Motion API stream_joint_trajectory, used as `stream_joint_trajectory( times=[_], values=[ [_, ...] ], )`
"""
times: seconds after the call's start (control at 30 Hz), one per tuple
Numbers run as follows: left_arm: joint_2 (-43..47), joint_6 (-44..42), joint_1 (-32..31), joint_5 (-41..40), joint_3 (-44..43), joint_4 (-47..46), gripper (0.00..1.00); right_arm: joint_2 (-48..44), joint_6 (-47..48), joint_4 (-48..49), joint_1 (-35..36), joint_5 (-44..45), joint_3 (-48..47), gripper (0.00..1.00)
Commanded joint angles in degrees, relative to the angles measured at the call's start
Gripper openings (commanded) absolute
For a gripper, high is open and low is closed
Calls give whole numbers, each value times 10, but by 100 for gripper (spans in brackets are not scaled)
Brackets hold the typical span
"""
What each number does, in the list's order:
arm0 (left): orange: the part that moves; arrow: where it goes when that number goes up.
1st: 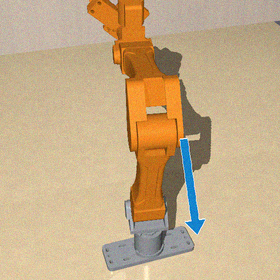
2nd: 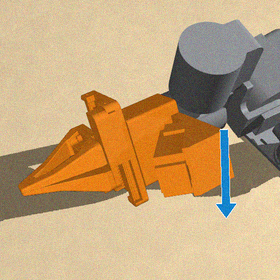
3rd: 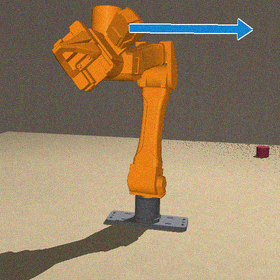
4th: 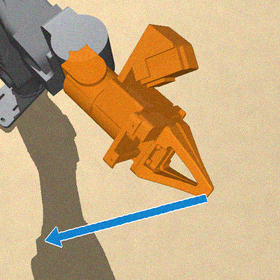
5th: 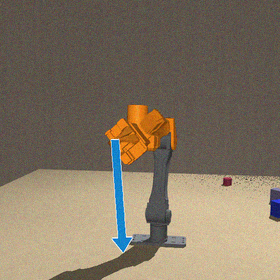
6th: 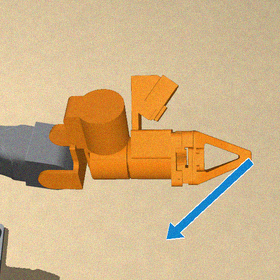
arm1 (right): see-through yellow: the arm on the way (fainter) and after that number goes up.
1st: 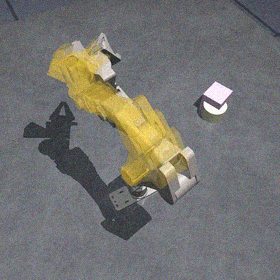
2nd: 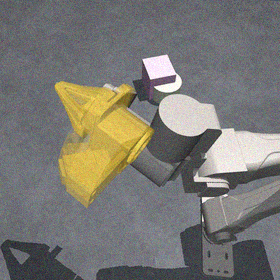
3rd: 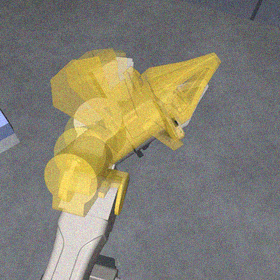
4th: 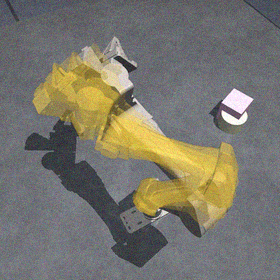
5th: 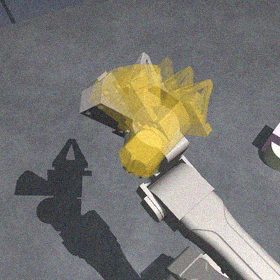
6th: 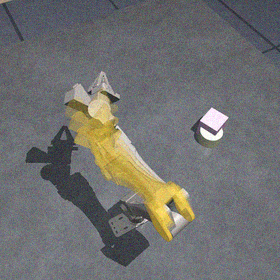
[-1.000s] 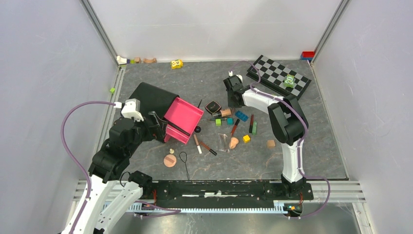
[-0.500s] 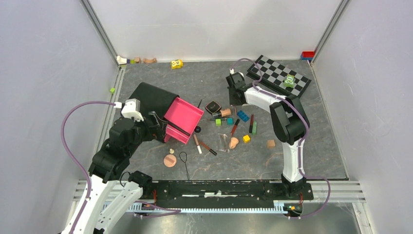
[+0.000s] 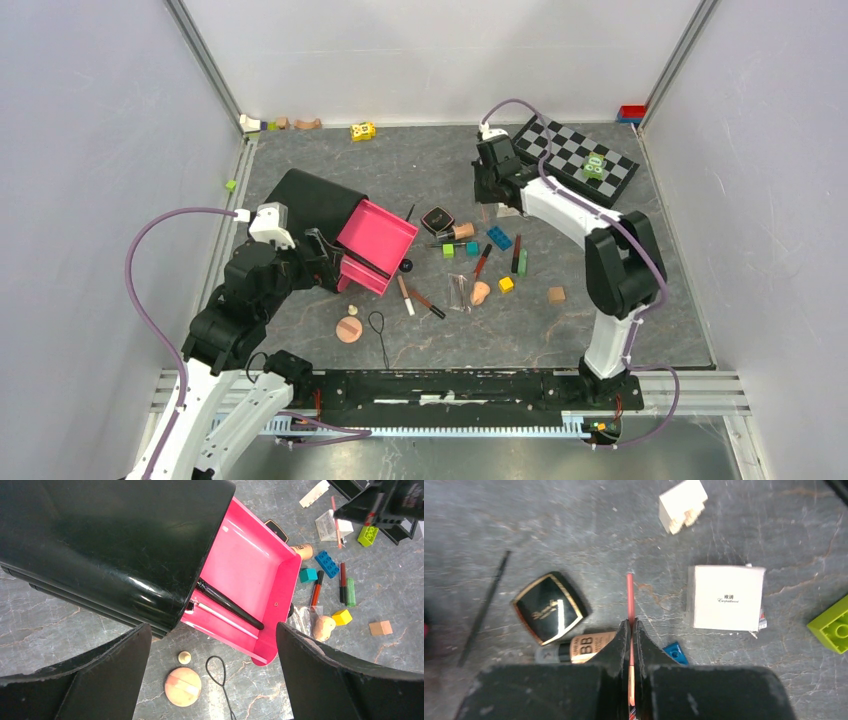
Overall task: Organize the makeup
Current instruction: Pick up the makeup brush from the center of the board, then place the makeup brush in the drawer.
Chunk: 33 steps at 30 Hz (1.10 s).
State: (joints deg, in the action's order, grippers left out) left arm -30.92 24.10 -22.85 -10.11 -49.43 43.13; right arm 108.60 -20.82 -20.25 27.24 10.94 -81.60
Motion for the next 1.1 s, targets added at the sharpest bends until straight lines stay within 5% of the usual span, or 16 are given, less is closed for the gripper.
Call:
stream_joint_trajectory(
  times=[0.0,0.5,1.07],
  values=[
    [4,-11,3,1,0,-25,100,-71,23,46,3,-53,10,0],
    [7,-10,3,1,0,-25,100,-65,129,111,168,-231,-100,0],
    [2,-11,3,4,0,-25,100,18,151,101,236,-274,-131,5]
  ],
)
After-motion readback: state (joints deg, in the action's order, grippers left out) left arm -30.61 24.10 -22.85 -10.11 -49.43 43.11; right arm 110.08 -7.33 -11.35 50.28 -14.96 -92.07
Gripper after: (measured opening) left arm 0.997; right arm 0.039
